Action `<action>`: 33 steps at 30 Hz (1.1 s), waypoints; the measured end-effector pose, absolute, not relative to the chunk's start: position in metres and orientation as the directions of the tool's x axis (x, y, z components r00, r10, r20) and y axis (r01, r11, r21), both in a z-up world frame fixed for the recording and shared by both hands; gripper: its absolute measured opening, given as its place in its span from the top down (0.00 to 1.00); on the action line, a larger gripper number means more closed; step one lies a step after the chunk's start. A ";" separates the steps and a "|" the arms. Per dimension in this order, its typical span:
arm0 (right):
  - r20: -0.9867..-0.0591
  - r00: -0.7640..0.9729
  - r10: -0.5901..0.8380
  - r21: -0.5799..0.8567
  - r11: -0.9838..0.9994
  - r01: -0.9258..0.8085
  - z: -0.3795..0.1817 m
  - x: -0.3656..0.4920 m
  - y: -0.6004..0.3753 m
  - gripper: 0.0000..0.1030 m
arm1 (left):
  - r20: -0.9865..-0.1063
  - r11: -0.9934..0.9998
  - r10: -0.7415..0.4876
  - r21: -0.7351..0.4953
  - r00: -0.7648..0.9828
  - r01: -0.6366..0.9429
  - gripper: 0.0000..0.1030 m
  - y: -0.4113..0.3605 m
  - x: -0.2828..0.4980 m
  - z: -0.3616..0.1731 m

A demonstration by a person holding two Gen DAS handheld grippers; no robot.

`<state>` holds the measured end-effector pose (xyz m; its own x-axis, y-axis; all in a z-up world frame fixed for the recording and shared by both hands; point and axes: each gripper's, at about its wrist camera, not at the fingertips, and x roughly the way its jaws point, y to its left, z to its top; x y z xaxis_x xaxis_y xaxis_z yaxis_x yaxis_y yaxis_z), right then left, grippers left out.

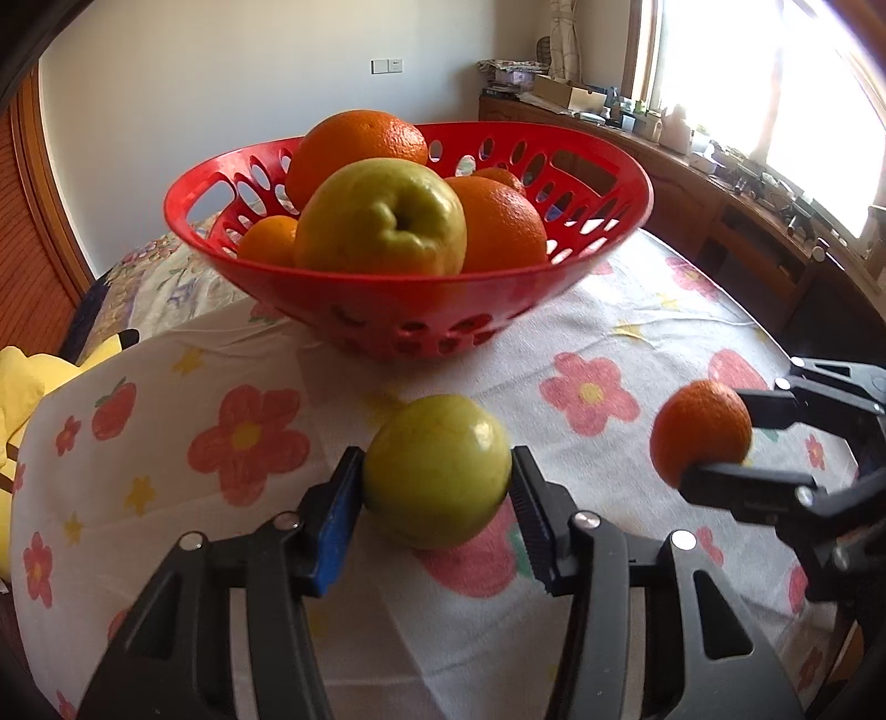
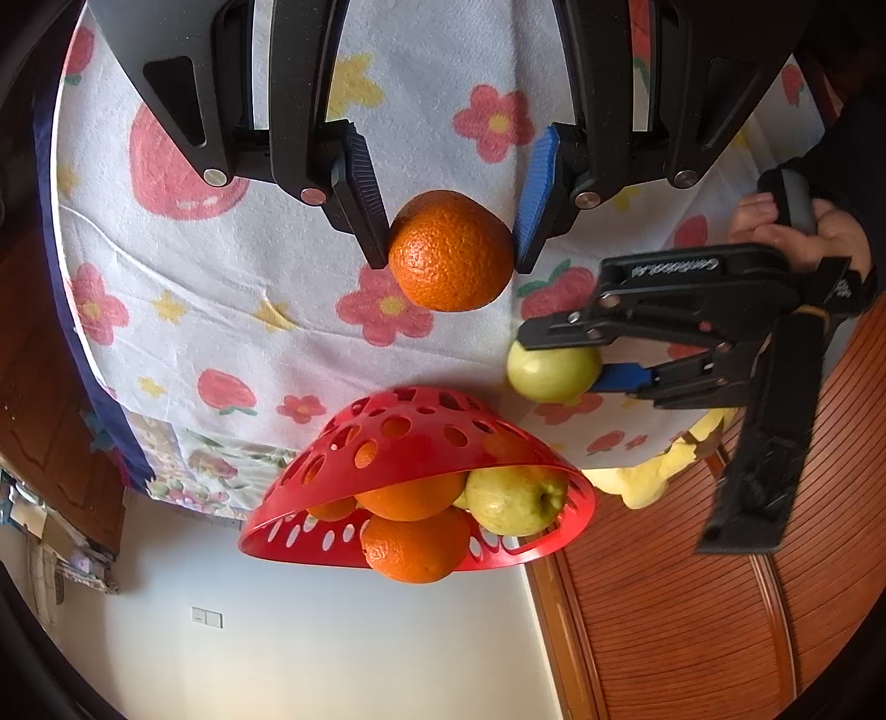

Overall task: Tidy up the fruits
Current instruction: 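Close the right tool on the mandarin while the left tool grasps the green apple, then carry the mandarin and green apple over the red basket and open both tools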

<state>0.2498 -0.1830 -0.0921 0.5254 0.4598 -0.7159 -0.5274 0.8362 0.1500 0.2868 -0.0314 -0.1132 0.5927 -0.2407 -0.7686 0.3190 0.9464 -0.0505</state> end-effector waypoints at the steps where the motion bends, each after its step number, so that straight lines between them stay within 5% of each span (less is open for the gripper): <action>1: -0.716 0.527 0.458 0.149 0.837 -0.526 -0.092 0.249 -0.183 0.56 | -0.765 0.945 -0.246 -0.053 0.596 0.321 0.51 -0.030 0.283 -0.112; 21: -0.678 0.582 0.448 0.128 0.852 -0.507 -0.054 0.238 -0.193 0.56 | -0.662 0.935 -0.298 -0.058 0.688 0.349 0.51 -0.009 0.234 -0.053; 33: -0.616 0.632 0.470 0.082 0.836 -0.543 0.002 0.300 -0.187 0.56 | -0.586 0.937 -0.302 -0.035 0.752 0.348 0.51 -0.002 0.254 -0.005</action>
<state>0.3005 -0.1874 0.0016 0.6319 0.4703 -0.6161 -0.5427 0.8360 0.0816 0.2544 -0.0020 -0.0052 0.7518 -0.3017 -0.5863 0.3483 0.9367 -0.0353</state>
